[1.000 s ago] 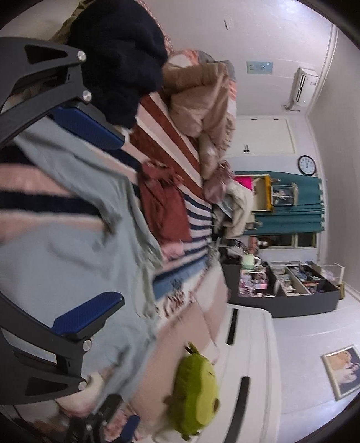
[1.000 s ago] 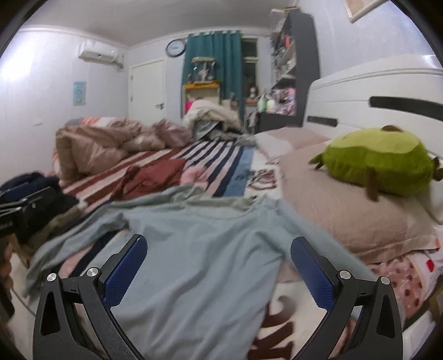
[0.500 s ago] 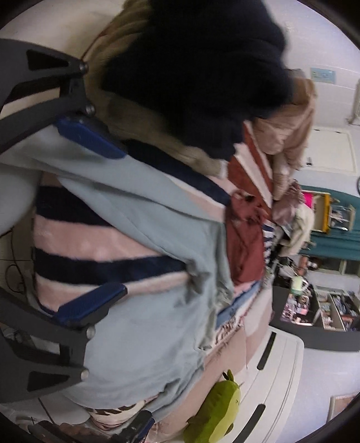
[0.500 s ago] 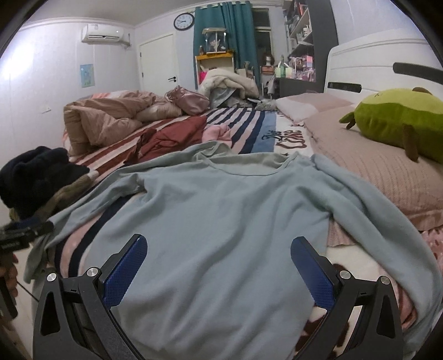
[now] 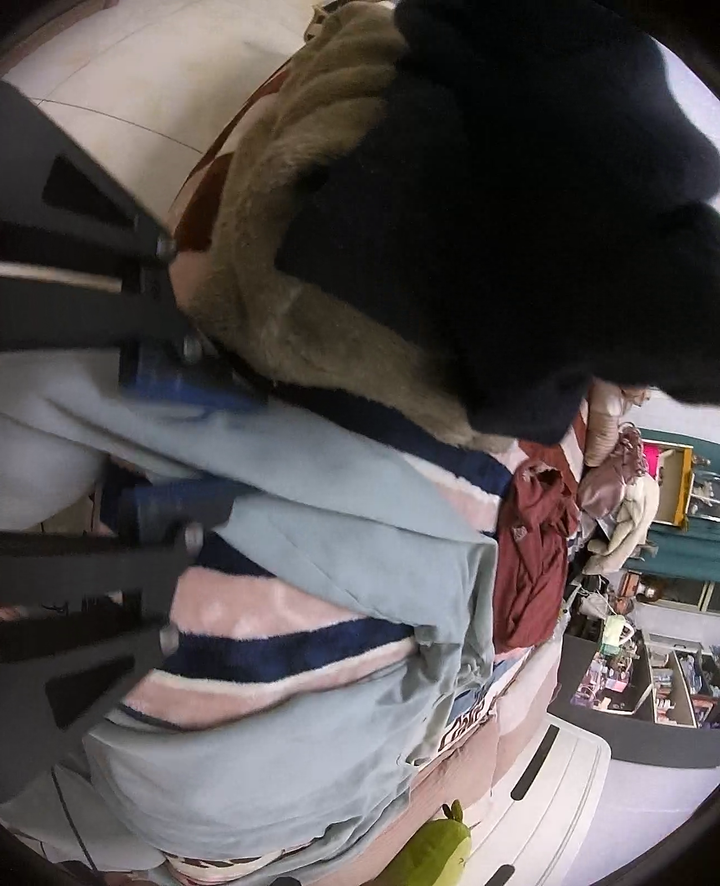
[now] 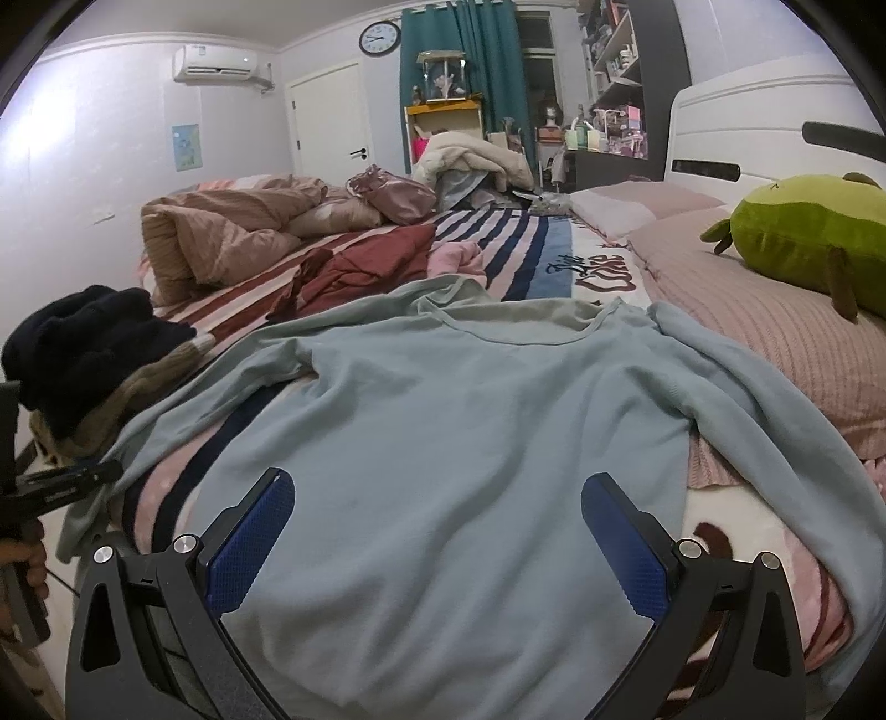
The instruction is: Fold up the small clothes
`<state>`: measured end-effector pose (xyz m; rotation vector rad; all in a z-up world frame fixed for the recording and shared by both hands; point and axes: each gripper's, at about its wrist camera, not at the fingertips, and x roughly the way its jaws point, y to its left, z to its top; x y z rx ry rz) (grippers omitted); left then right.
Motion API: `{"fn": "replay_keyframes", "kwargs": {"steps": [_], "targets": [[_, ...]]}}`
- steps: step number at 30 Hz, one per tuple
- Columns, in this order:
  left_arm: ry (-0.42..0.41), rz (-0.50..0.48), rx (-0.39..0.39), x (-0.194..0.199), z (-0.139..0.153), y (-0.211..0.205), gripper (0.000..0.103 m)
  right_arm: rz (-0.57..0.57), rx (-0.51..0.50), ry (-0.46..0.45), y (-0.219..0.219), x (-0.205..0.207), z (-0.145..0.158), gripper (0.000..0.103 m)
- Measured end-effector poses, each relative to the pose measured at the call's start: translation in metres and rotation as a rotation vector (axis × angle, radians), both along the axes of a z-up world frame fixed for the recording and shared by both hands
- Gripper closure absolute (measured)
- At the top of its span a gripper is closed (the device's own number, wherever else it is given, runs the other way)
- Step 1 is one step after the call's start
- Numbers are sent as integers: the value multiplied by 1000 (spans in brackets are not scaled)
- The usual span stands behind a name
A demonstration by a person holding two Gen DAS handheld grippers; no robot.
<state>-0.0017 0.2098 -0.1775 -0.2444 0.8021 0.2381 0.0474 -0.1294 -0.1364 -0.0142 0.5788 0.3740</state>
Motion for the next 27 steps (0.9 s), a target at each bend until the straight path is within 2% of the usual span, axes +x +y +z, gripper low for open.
{"fn": "replay_keyframes", "kwargs": {"steps": [1,3,9,17,20,24,27], "targets": [[-2,1,-6,-1,0,1,97,-1,-1,-1,0,0,0,0],[-21,4,-11,-3,2,2,99,-1,-4,-4,0,-1,1,0],[-106,-54,-35,-13,31,-8,100,0,12,-9,-3,-1,3,0],[-255,-259,-26,0,107,-71,100,11,81,-21,-30,-7,5,0],[-294,-361,-69,13,129,-103,100,14,113,-29,-49,-10,7,0],[-302,-497,-139,34,141,-155,100,10,92,-42,-77,-18,8,0],[-256,-585,-176,52,132,-198,100,-12,76,-43,-98,-24,6,0]]}}
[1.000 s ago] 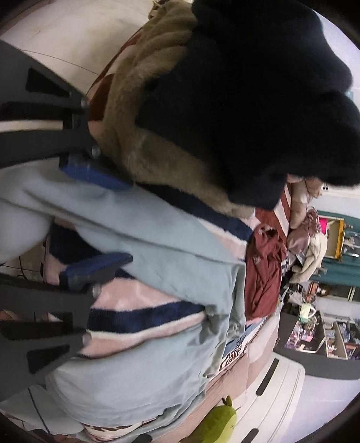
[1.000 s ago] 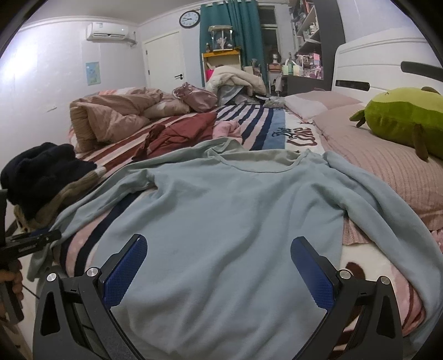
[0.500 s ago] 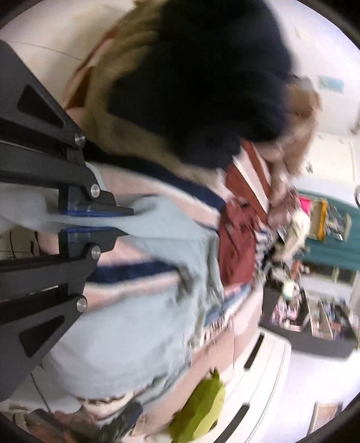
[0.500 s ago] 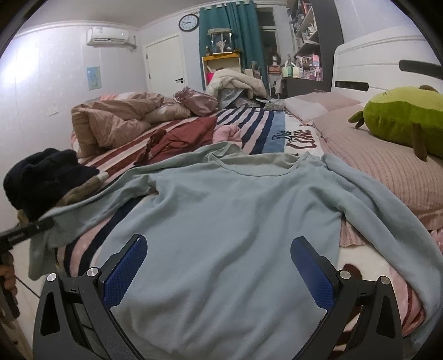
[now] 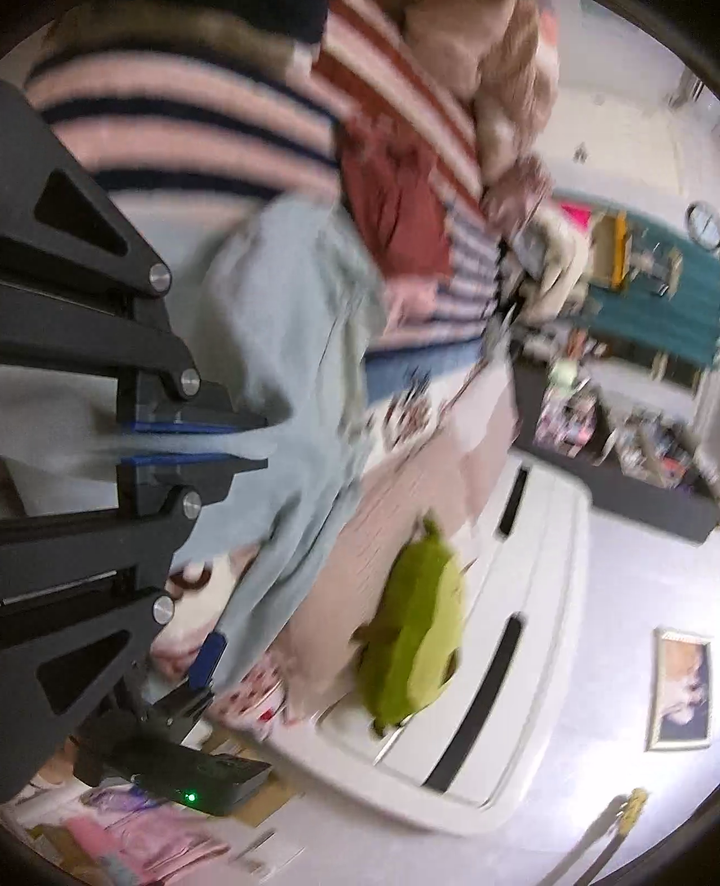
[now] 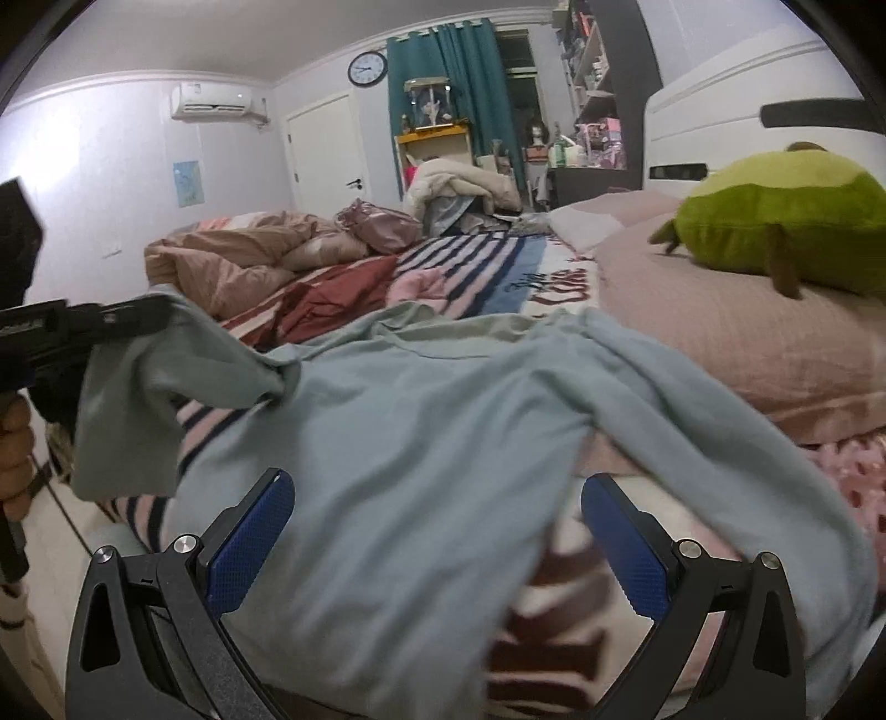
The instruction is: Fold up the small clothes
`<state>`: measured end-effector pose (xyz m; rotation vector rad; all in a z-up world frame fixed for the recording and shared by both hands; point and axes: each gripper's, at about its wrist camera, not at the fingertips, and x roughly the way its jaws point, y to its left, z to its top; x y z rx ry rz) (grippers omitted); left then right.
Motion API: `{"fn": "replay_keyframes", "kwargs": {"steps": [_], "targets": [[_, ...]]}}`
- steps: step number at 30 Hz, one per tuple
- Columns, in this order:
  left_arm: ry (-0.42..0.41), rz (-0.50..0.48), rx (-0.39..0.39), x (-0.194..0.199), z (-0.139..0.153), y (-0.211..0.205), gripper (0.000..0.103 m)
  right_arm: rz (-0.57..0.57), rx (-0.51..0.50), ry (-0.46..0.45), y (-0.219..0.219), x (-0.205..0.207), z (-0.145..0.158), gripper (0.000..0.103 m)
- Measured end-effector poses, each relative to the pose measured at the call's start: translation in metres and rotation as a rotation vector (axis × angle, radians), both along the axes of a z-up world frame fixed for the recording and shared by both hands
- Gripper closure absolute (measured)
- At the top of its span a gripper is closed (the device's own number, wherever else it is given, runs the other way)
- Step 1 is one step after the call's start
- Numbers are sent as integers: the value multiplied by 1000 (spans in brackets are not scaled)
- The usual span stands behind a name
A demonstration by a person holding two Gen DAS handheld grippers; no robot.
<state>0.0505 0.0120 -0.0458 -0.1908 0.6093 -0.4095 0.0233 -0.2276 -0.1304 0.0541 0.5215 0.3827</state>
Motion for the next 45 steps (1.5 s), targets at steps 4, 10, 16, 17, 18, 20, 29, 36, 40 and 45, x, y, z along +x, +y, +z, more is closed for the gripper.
{"fn": "replay_keyframes", "kwargs": {"steps": [4,10,16,17,18,20,29,36,40,45], "targets": [[114,-82,-28,22,-30,-36,97,-53,3,25,-27,-4,-9,0],[129,-122,-15,4,-38,-41,62,-32,41,75,-41,-3,-17,0],[54,32,59,-15,-18,3,51,113,80,125,-9,4,-20,7],[43,64,78,-19,-16,12,50,130,83,135,-3,5,-22,13],[36,87,88,-22,-15,19,50,142,87,152,5,8,-24,27],[27,124,87,-28,-15,36,50,182,93,201,21,14,-32,36],[23,170,32,-40,-32,84,48,159,12,315,61,28,-56,98],[14,163,-10,-39,-41,97,48,133,-82,271,38,32,-26,102],[20,153,-7,-39,-45,97,48,243,-83,378,16,46,-20,101],[25,149,6,-37,-46,93,45,127,-400,416,1,66,-27,97]]}}
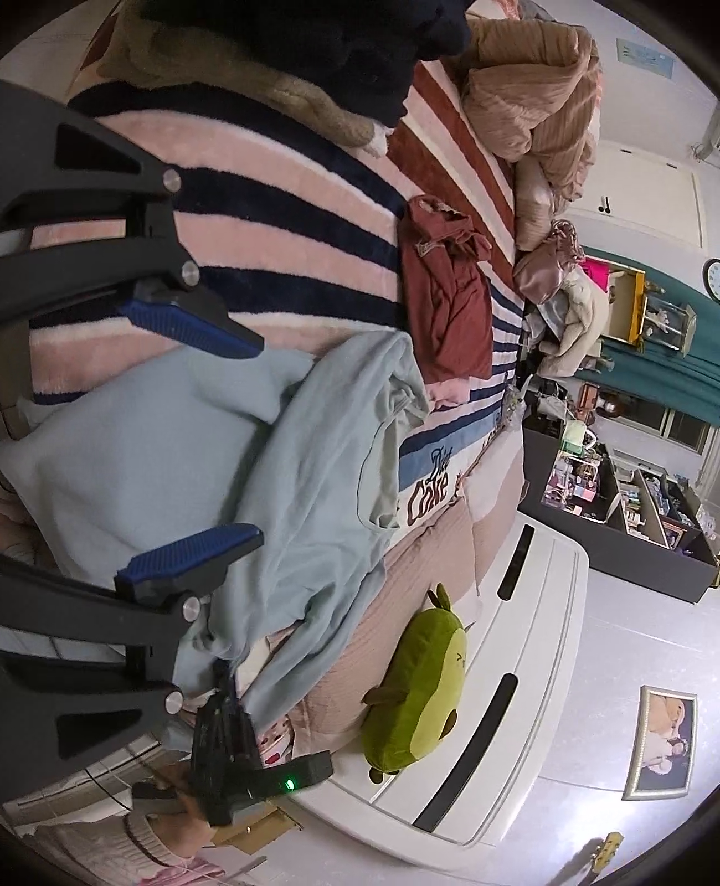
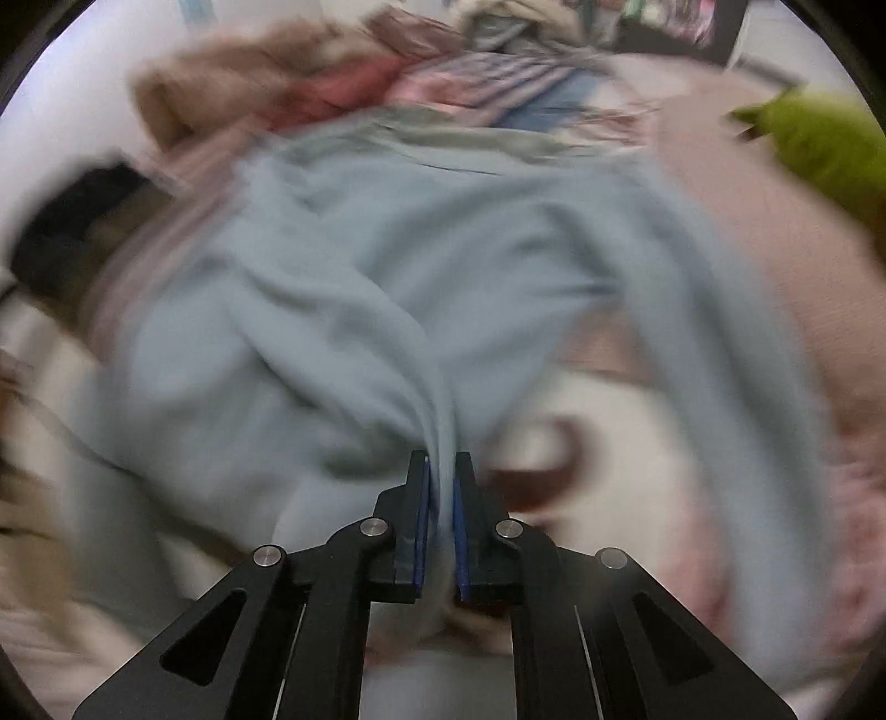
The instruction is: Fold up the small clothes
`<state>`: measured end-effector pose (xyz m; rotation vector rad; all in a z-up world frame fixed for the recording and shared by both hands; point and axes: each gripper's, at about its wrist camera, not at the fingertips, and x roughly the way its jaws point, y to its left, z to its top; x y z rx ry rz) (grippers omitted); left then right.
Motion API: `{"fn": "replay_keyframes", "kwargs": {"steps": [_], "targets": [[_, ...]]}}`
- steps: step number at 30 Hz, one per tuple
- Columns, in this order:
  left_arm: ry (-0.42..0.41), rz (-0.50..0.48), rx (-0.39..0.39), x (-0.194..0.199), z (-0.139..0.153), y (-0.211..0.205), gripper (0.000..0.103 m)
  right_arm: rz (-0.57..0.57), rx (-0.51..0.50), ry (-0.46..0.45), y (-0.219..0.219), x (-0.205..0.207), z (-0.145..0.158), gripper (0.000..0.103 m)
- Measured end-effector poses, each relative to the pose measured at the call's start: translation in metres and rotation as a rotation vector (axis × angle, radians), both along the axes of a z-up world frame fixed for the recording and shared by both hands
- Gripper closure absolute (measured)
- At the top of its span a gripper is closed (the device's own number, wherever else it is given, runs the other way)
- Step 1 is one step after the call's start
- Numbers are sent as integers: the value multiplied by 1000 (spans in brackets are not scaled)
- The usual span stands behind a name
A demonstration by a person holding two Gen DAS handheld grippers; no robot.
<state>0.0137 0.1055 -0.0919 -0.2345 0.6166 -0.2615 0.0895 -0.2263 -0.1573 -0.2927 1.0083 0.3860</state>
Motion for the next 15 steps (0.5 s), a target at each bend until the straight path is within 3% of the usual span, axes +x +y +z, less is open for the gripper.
{"fn": "replay_keyframes", "kwargs": {"steps": [1,2,6,9,12,15], "targets": [[3,0,-8,1,0,-1,44,-18,-73,-50,0,-2,3,97],[5,0,-11,1,-1,-1,44,-24,-85,-79,-1,-5,7,97],[15,-4,0,5,-2,-7,44,-9,118,-113,-7,-27,27,79],[15,-14,4,6,-1,-12,44,31,183,-117,0,-42,27,66],[12,-22,4,7,1,-16,42,65,152,-119,19,-49,10,50],[15,-24,13,7,2,-20,42,34,63,-139,33,-45,-15,51]]}}
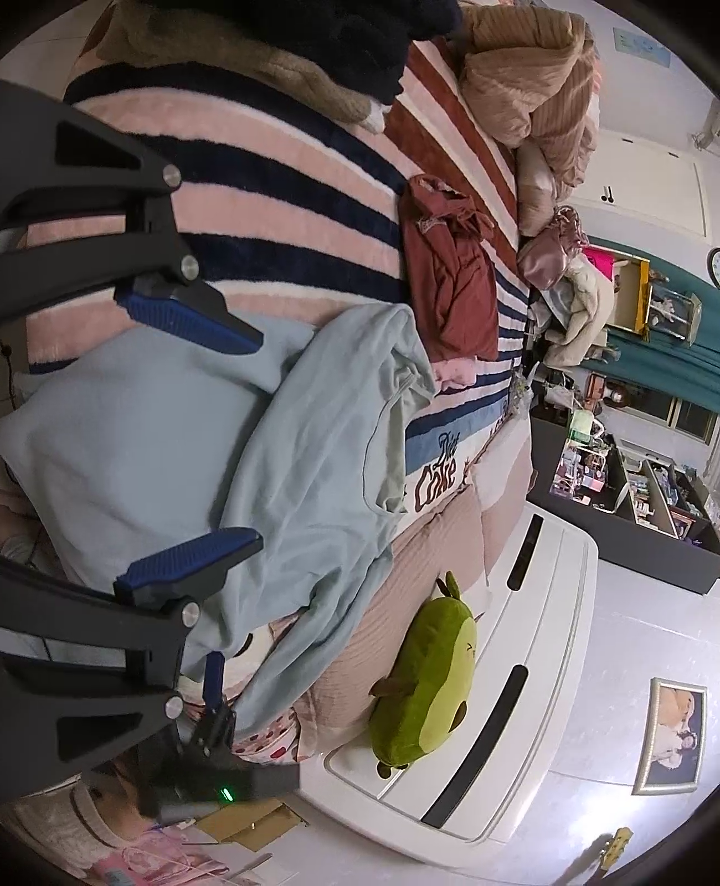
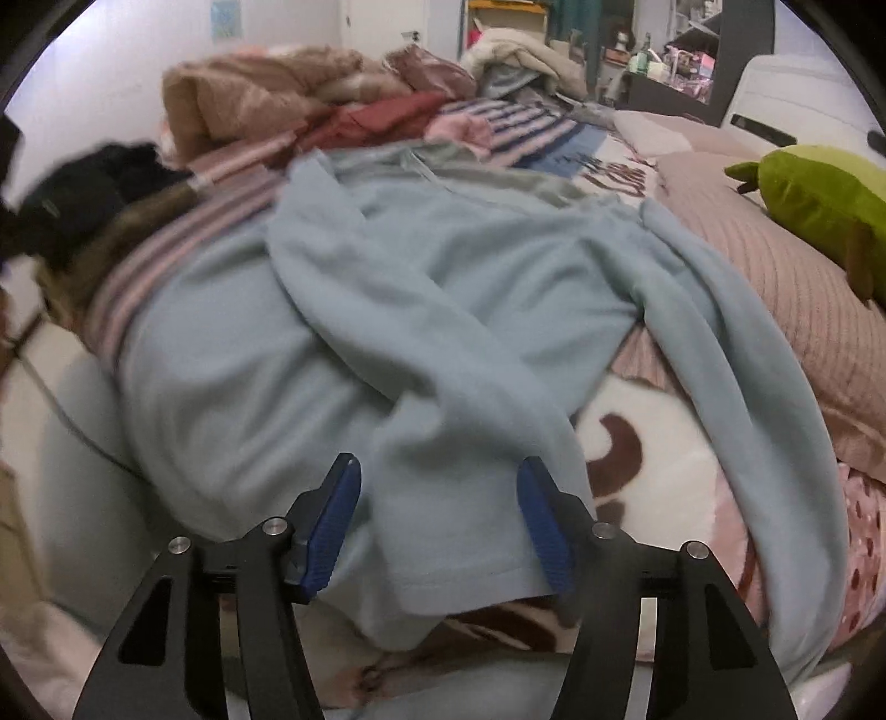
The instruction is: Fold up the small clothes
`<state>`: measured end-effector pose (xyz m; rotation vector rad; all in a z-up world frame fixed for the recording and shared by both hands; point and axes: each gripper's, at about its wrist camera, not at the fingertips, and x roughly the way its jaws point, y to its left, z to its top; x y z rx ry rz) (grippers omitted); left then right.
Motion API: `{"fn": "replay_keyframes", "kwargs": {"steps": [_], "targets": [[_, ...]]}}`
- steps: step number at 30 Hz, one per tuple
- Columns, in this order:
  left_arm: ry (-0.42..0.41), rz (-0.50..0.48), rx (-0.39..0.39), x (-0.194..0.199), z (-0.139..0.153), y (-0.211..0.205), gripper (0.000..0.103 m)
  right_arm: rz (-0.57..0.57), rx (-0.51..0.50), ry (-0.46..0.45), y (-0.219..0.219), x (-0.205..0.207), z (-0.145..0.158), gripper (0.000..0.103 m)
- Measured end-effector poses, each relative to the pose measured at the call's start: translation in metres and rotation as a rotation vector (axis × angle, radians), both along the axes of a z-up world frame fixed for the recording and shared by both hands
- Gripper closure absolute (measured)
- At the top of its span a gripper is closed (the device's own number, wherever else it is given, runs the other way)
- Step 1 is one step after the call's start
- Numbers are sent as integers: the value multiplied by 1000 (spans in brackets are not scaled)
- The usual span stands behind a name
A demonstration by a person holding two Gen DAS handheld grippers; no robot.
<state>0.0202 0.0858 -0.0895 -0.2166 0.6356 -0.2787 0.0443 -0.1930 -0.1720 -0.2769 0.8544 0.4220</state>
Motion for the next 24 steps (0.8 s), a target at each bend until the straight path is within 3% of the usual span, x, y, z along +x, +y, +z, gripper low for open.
{"fn": "replay_keyframes", "kwargs": {"steps": [2,4,10,17,18,22,24], "targets": [[1,1,9,-1,1,-1,42,-47,-50,-43,-5,3,-5,86],[0,2,19,-2,2,-1,42,-51,17,-34,-15,2,1,100],[16,23,10,3,-3,3,41,-64,22,-71,-39,-13,25,101],[42,20,-2,16,-10,-1,41,10,97,100,-47,-18,8,98],[41,17,7,19,-10,-2,41,19,126,100,-48,-18,12,95],[33,10,80,38,-4,1,41,58,283,37,-49,-5,56,64],[46,17,126,58,-9,5,41,95,306,11,-36,14,72,63]]}}
